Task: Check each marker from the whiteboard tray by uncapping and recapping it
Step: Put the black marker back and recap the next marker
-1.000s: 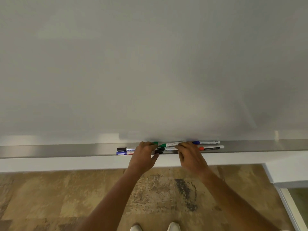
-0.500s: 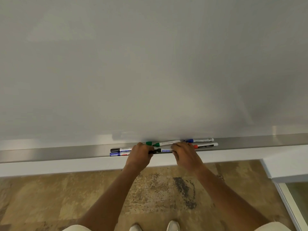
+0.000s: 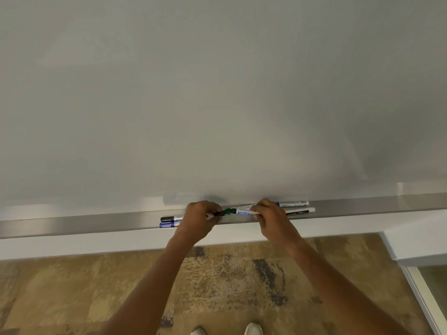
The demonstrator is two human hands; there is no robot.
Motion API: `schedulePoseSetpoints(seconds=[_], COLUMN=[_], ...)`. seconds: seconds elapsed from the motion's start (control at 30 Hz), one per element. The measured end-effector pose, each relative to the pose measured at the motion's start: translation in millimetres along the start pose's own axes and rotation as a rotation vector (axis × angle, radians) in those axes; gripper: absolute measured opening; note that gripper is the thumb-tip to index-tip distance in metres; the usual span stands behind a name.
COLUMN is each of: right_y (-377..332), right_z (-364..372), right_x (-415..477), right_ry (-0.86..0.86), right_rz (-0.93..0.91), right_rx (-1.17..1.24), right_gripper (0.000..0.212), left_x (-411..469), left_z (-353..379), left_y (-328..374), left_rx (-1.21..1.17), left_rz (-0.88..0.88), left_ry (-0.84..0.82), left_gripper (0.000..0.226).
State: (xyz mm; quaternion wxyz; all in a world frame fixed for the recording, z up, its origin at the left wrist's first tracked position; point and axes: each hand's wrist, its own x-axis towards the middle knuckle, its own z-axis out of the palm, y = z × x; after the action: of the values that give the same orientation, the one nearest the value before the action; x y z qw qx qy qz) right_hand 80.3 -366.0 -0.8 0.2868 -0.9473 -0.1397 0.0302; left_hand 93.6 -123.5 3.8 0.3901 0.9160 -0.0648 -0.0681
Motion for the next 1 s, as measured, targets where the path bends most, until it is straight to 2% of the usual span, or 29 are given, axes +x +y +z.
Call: schedulePoseSetpoints(seconds=[0.17, 0.3, 0.47, 1.0], right_y=[-23, -45, -65, -73], right_z=[-56, -96, -106, -107], right_x=[-3, -9, -25, -45], right_ry=[0.134, 0.241, 0.242, 0.238], right_rz=[-0.12, -0.15, -0.177, -0.261], right_rx=[-0.002, 0.005, -0.009, -0.057], right_gripper=[0.026, 0.027, 0.035, 0.037], left_x=[-4, -9, -22, -49], left_z=[-50, -84, -90, -82], left_y=[28, 48, 61, 65], left_rx=[-0.224, -0.327, -0.423, -0.545], left_rz=[0.058, 0.073, 0.052, 0.093], left_ry=[0.11, 0.124, 0.115, 0.11], left_gripper=[0.021, 0.021, 0.02, 0.02])
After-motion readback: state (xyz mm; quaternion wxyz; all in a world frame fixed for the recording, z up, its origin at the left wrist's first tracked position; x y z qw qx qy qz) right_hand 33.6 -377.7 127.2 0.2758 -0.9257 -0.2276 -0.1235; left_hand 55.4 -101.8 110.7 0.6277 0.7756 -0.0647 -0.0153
